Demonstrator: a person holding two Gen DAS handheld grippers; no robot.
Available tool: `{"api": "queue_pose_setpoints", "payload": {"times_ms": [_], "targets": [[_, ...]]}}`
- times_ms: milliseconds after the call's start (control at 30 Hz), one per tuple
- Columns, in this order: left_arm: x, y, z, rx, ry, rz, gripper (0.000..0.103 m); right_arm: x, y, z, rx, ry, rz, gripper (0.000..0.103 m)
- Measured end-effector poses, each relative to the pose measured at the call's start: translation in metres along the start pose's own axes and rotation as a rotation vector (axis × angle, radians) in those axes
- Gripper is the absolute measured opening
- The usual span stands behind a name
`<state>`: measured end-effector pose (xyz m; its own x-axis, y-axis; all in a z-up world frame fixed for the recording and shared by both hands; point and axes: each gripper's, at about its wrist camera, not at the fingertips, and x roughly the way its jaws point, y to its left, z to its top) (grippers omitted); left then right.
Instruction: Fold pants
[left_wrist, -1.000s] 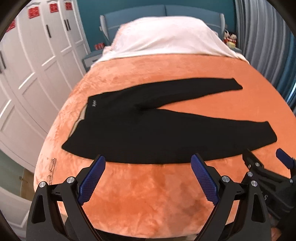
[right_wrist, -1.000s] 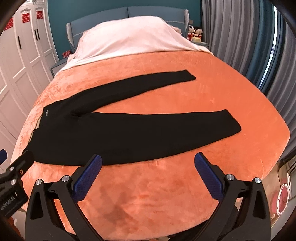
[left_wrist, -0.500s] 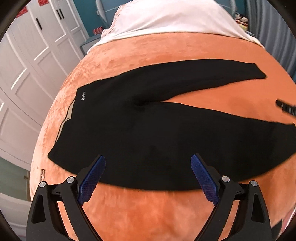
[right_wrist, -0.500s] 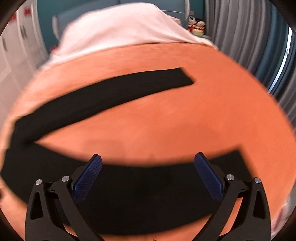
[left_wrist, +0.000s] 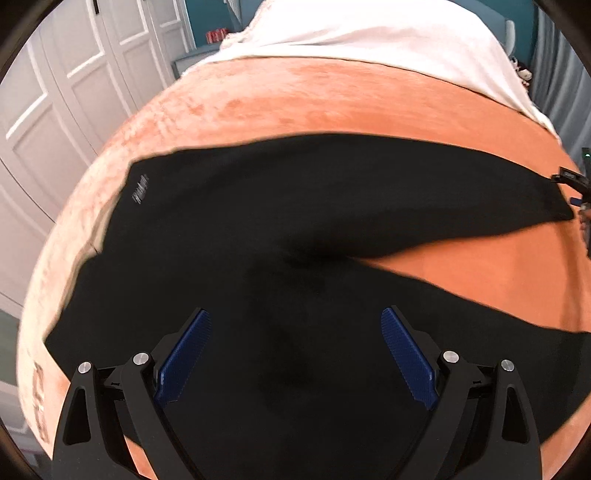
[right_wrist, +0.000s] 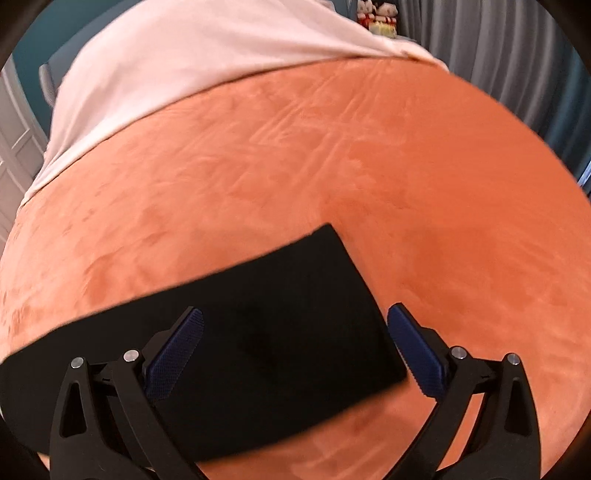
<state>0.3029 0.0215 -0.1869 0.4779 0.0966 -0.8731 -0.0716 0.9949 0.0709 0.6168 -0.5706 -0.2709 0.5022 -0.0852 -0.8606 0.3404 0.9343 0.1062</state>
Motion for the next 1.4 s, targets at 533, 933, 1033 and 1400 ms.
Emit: {"api": "queue_pose_setpoints", "payload": {"times_ms": [533, 933, 1033, 1400], "targets": [[0.178, 0.260, 0.187, -0.408, 0.157, 0.175, 0.048, -0.063, -0.003, -0.026, 0.013, -0.122, 0.204, 0.012], [-0.038, 0.262, 0.124, -0.269, -0.201, -0.248, 0.005, -0.262, -0.007, -0.111, -0.119, -0.326, 0.336, 0.012], [-0.073, 0.268, 0.076, -0.248, -0.179, -0.244, 0.005, -0.284, -0.024, -0.149, -0.114, -0.291, 0.332, 0.012], [-0.069, 0.279, -0.009, -0.323, -0.014, -0.187, 0.005, -0.282, -0.046, -0.226, -0.058, -0.145, 0.241, 0.012]]}}
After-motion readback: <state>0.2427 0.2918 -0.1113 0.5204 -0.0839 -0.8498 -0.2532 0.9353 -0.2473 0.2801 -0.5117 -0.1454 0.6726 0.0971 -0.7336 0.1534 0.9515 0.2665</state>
